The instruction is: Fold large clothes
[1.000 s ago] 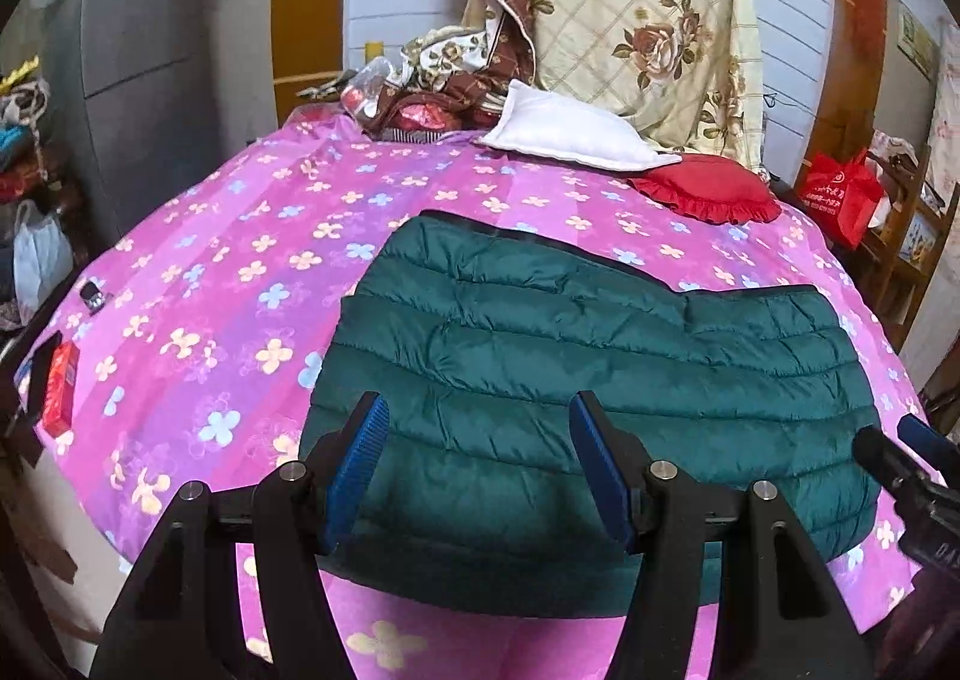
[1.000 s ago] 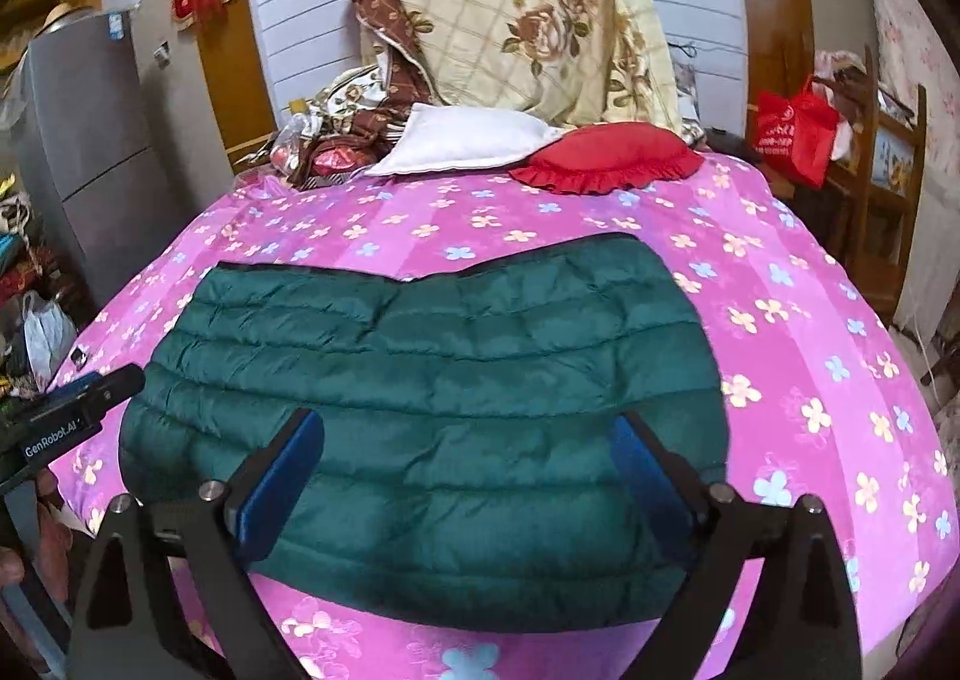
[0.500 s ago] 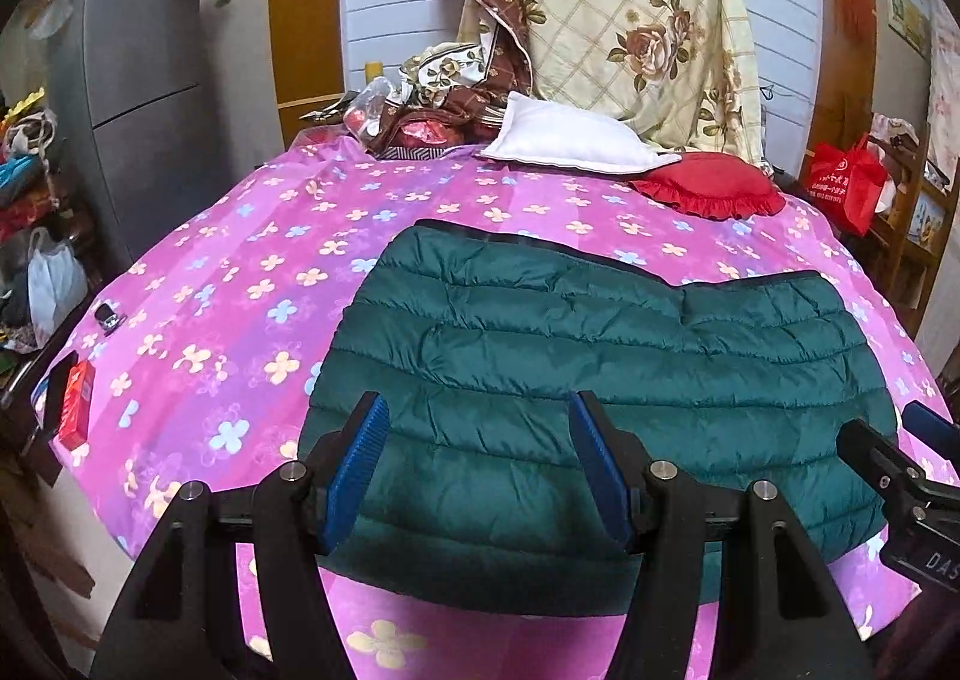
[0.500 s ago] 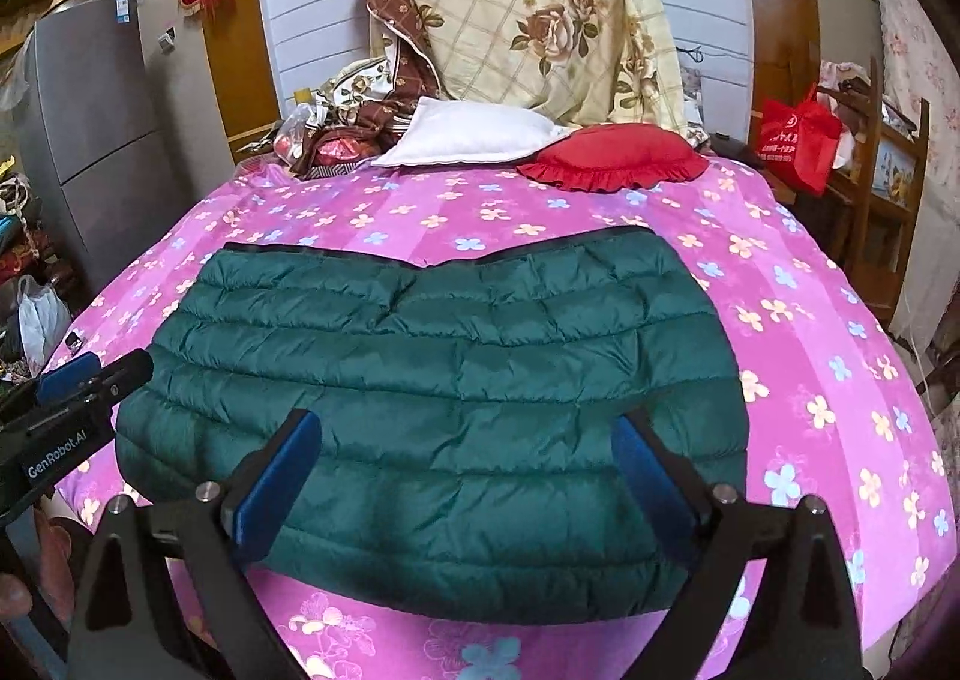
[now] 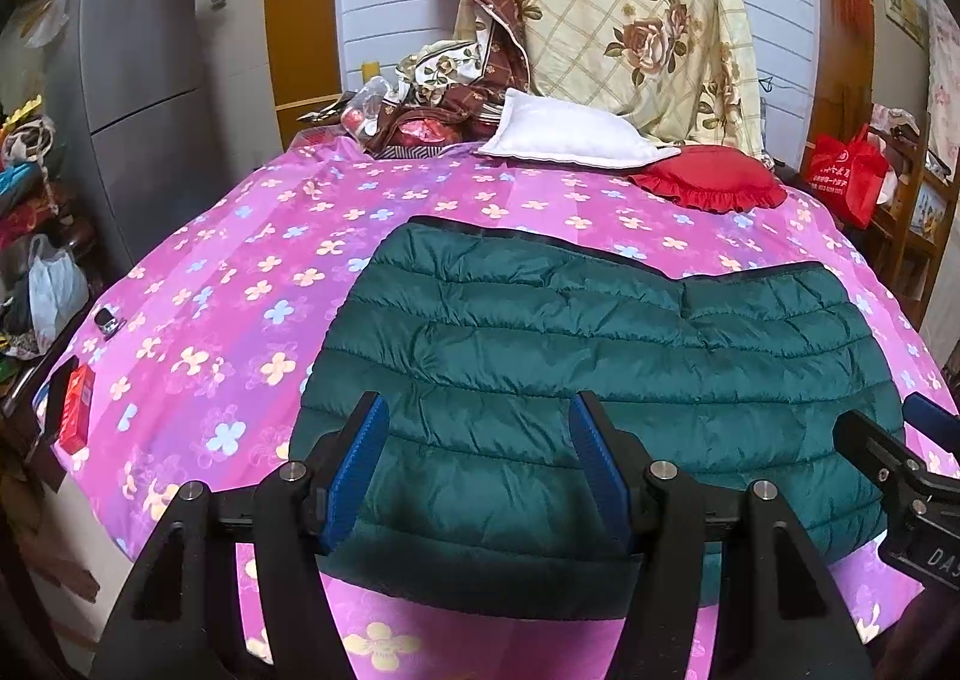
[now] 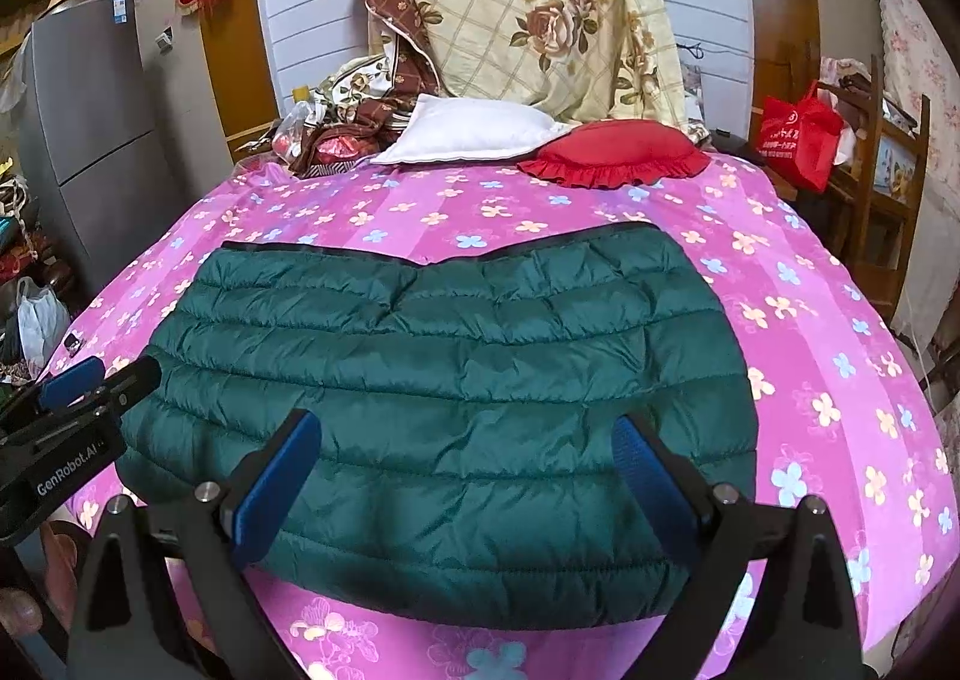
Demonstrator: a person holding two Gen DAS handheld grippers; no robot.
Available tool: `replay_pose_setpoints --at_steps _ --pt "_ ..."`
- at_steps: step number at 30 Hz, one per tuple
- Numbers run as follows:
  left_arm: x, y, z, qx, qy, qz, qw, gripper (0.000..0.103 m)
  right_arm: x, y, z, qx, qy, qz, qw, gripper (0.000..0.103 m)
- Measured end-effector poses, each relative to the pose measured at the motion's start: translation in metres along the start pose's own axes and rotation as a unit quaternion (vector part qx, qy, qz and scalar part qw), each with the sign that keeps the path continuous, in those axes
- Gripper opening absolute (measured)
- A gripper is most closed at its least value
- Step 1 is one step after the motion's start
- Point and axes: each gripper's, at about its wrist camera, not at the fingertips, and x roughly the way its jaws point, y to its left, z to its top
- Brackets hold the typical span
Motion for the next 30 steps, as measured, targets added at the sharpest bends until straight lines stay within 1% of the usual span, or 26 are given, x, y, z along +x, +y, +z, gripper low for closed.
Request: replay_pose_setpoints --at_steps 11,30 --pt "0.006 -0.001 -0.003 -0.001 0.004 -0.002 1.0000 0.044 0.009 0.001 0.001 0.002 0.009 -0.007 1.000 0.100" --pt "0.009 -0.006 -0.005 0.003 0.005 -0.004 1.0000 0.044 0.013 0.002 -0.001 0.005 0.012 -0.003 1.000 0.100"
